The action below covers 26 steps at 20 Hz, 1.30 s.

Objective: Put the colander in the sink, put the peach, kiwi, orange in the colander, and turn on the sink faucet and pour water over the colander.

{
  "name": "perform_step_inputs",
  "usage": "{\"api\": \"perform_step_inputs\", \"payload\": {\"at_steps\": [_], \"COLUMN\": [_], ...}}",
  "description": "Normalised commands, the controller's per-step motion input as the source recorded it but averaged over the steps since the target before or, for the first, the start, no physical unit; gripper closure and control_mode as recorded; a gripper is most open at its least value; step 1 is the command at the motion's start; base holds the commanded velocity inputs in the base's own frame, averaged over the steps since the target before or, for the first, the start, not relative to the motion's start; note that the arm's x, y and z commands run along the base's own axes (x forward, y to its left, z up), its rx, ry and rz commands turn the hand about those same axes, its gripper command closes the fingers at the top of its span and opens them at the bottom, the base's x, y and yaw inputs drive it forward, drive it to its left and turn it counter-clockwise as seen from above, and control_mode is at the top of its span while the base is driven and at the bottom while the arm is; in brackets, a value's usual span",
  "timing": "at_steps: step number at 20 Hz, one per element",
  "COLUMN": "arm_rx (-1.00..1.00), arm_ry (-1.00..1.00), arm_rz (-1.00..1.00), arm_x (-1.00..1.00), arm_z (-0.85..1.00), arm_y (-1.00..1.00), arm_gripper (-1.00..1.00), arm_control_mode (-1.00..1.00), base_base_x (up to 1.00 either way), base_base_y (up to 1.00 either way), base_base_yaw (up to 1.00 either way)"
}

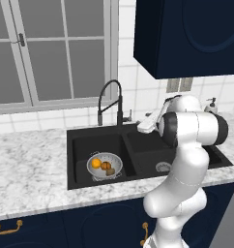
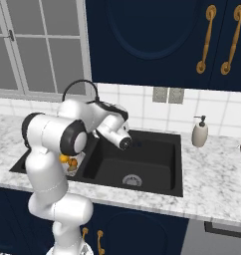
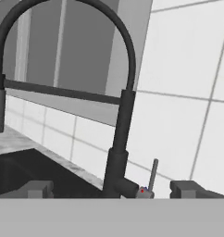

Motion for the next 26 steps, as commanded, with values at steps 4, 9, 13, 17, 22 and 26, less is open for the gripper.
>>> {"api": "perform_step_inputs", "payload": {"at_steps": [4, 9, 13, 17, 22, 26], "arm_rx": [0.11, 0.05, 0.01, 0.00, 0.00, 0.00], "arm_ry": [0.00, 0.01, 0.00, 0.00, 0.00, 0.00], "arm_rz": [-0.01, 0.00, 0.00, 0.00, -0.03, -0.08], "arm_x": [0.42, 0.52, 0.58, 0.54, 0.46, 0.44], "arm_z": [-0.07, -0.12, -0.19, -0.12, -0.13, -0.10], "arm_y": [0.04, 0.01, 0.02, 0.00, 0.05, 0.13], "arm_gripper": [-1.00, -1.00, -1.00, -1.00, -1.00, -1.00], "arm_control_mode": [-1.00, -1.00, -1.00, -1.00, -1.00, -1.00], "base_base_x": [0.00, 0.00, 0.00, 0.00, 0.00, 0.00], "base_base_y": [0.00, 0.00, 0.00, 0.00, 0.00, 0.00], "base_base_yaw": [0.00, 0.00, 0.00, 0.00, 0.00, 0.00]}}
